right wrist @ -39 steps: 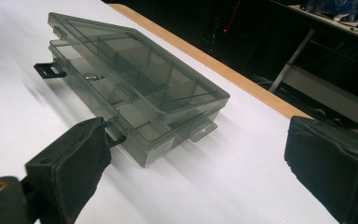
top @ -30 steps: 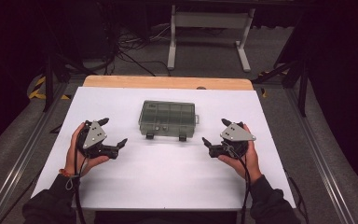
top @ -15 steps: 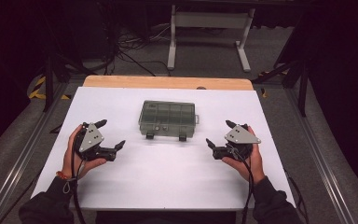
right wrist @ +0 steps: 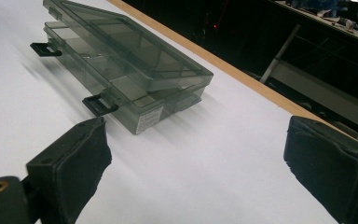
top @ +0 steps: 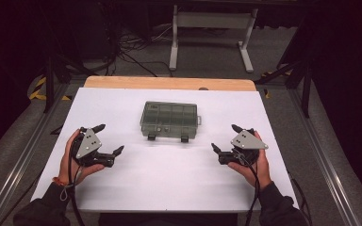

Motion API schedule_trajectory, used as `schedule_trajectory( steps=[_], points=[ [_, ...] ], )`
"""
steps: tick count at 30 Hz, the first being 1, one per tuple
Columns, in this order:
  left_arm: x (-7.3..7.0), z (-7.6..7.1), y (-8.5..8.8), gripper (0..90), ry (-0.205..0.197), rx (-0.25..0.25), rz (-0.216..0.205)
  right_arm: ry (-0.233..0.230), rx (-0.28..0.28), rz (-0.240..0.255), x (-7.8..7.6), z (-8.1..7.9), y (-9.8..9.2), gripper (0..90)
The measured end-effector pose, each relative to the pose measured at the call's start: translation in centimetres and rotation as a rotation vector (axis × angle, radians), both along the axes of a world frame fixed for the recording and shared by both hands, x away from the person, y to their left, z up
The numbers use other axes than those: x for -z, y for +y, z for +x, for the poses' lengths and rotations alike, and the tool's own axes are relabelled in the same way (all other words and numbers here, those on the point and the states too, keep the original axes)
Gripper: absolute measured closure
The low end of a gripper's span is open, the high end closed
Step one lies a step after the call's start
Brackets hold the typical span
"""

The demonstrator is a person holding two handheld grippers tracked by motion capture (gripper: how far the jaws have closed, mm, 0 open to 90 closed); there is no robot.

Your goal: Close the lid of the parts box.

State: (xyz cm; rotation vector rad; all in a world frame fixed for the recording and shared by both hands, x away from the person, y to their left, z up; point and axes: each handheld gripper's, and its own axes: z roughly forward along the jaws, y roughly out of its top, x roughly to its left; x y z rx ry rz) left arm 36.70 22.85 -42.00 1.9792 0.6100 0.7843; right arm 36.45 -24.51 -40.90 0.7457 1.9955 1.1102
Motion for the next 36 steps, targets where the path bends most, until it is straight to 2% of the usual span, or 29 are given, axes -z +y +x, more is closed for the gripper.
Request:
schedule_trajectory(
  steps=[8,36],
  points=[
    [0.2,-0.6,0.0,5.7,-0.002,0.004,0.007,-0.007,0.012,-0.001,0.2,-0.9,-0.7,6.9],
    [1.8,-2.5,0.8,5.5,0.046,0.016,0.027,-0.005,0.026,-0.013,1.8,-3.0,-2.2,6.4]
  ],
)
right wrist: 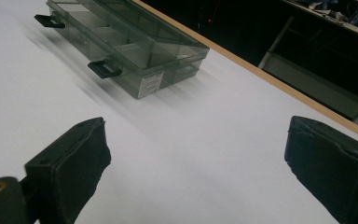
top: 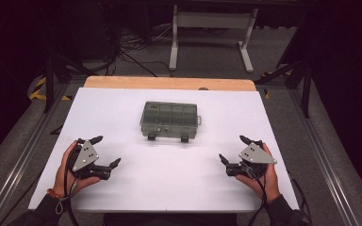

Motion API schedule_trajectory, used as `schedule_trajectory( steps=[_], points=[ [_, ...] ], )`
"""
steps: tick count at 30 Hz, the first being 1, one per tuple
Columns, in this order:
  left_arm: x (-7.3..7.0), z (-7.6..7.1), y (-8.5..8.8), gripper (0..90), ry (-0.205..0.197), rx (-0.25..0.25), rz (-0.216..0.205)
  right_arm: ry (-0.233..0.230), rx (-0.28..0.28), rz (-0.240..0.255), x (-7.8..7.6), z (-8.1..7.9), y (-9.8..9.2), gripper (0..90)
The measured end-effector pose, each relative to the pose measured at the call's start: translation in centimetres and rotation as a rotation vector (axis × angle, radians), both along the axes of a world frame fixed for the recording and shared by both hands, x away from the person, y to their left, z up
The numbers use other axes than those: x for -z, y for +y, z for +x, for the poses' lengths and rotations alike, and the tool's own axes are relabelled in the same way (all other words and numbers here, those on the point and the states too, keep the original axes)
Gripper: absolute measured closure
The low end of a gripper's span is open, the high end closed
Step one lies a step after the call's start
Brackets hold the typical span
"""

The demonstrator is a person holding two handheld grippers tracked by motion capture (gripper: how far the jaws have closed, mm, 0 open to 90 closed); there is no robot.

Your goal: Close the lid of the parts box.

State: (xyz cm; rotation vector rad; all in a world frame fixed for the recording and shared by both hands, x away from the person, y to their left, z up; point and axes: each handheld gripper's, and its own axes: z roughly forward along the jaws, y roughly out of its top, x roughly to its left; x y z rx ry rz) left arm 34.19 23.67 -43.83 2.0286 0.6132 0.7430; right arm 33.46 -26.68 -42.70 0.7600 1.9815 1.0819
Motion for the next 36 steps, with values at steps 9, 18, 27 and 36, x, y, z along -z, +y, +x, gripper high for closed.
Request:
schedule_trajectory(
  steps=[9,18,27,36],
  points=[
    [0.7,-0.7,0.3,5.2,0.020,0.007,0.012,0.003,0.016,0.014,0.4,-0.8,-1.1,6.2],
    [1.5,-1.6,0.9,5.2,0.047,0.006,0.003,0.015,0.028,0.011,0.9,-1.9,-1.9,5.9],
    [2.2,-2.0,1.2,5.1,0.073,0.013,-0.008,0.026,0.034,-0.007,1.6,-2.8,-2.3,5.8],
    [2.7,-2.6,1.6,4.3,0.101,-0.001,-0.029,0.043,0.024,-0.017,2.2,-3.7,-2.2,5.8]
  ],
)
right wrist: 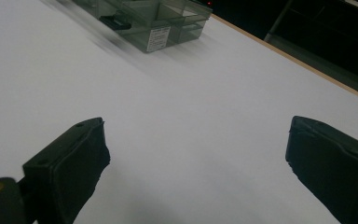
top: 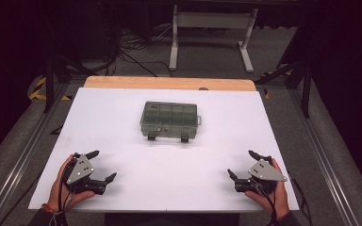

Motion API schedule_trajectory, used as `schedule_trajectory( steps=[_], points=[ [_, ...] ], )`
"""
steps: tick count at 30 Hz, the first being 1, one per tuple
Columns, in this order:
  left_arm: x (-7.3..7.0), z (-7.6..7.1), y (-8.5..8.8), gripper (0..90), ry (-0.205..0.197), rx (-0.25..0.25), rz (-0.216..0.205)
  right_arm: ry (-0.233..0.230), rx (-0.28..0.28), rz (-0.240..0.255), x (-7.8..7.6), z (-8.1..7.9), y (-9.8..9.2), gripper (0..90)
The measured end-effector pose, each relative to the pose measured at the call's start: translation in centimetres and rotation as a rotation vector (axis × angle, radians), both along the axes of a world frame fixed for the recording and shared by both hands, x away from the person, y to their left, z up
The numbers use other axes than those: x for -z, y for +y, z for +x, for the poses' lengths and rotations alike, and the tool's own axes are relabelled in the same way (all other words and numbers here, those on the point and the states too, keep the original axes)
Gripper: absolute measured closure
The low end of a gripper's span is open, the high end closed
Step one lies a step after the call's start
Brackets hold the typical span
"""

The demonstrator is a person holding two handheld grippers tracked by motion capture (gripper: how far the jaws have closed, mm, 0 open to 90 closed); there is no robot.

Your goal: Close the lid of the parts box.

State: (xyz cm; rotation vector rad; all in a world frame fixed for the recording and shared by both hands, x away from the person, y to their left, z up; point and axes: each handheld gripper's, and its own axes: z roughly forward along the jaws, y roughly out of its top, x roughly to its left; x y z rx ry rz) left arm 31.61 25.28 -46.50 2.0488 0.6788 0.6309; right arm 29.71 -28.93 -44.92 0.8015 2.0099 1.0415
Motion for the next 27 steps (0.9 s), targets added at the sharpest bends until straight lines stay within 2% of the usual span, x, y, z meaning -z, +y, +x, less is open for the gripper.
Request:
schedule_trajectory(
  steps=[5,10,17,27],
  points=[
    [0.12,-0.41,0.47,3.9,0.006,-0.012,-0.016,-0.004,0.000,-0.004,0.11,-0.27,-0.01,5.6],
    [-0.17,-0.40,0.78,3.5,-0.006,-0.022,-0.042,0.000,-0.011,-0.008,0.24,-0.31,0.24,5.1],
    [-0.25,-0.38,0.84,3.5,-0.010,-0.024,-0.053,-0.006,-0.026,-0.005,0.12,-0.25,0.58,4.8],
    [-0.30,-0.46,0.41,3.6,-0.013,0.000,-0.039,-0.008,-0.032,0.006,0.02,-0.24,0.45,4.7]
  ],
)
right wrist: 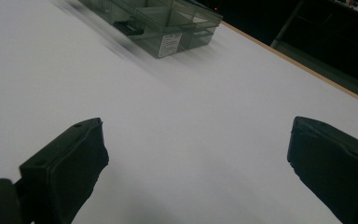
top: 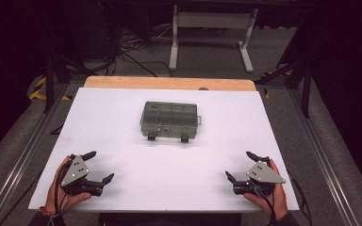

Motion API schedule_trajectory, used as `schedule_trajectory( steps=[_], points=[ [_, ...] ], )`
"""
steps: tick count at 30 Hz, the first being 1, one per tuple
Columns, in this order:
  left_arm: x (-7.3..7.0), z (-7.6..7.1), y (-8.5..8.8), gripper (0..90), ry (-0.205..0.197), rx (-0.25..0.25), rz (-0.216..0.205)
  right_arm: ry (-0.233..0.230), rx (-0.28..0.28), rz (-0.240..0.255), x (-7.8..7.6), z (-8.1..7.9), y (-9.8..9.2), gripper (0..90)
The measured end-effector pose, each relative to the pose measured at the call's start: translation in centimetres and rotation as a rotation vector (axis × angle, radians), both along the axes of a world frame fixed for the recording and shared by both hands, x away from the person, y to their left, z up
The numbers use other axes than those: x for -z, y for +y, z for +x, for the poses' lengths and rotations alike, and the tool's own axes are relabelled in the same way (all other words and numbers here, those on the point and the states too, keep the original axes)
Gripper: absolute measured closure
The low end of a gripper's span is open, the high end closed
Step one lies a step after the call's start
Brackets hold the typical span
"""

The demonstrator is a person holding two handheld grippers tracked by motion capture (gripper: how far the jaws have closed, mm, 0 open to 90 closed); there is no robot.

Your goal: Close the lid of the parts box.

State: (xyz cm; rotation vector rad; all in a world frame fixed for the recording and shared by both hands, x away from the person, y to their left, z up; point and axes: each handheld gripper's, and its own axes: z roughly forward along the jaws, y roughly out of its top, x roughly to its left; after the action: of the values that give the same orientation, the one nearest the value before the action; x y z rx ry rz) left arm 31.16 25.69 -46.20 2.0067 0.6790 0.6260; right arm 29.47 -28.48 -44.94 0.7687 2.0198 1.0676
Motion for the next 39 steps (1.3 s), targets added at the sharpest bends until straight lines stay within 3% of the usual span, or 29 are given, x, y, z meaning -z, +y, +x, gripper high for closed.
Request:
schedule_trajectory(
  steps=[22,39],
  points=[
    [0.31,0.49,-0.77,3.7,0.015,0.025,0.006,-0.013,0.019,-0.002,-0.10,-0.29,-0.36,4.8],
    [0.55,0.35,-0.58,3.7,0.024,0.002,0.023,-0.006,0.005,0.004,-0.13,0.15,-0.02,4.8]
  ],
)
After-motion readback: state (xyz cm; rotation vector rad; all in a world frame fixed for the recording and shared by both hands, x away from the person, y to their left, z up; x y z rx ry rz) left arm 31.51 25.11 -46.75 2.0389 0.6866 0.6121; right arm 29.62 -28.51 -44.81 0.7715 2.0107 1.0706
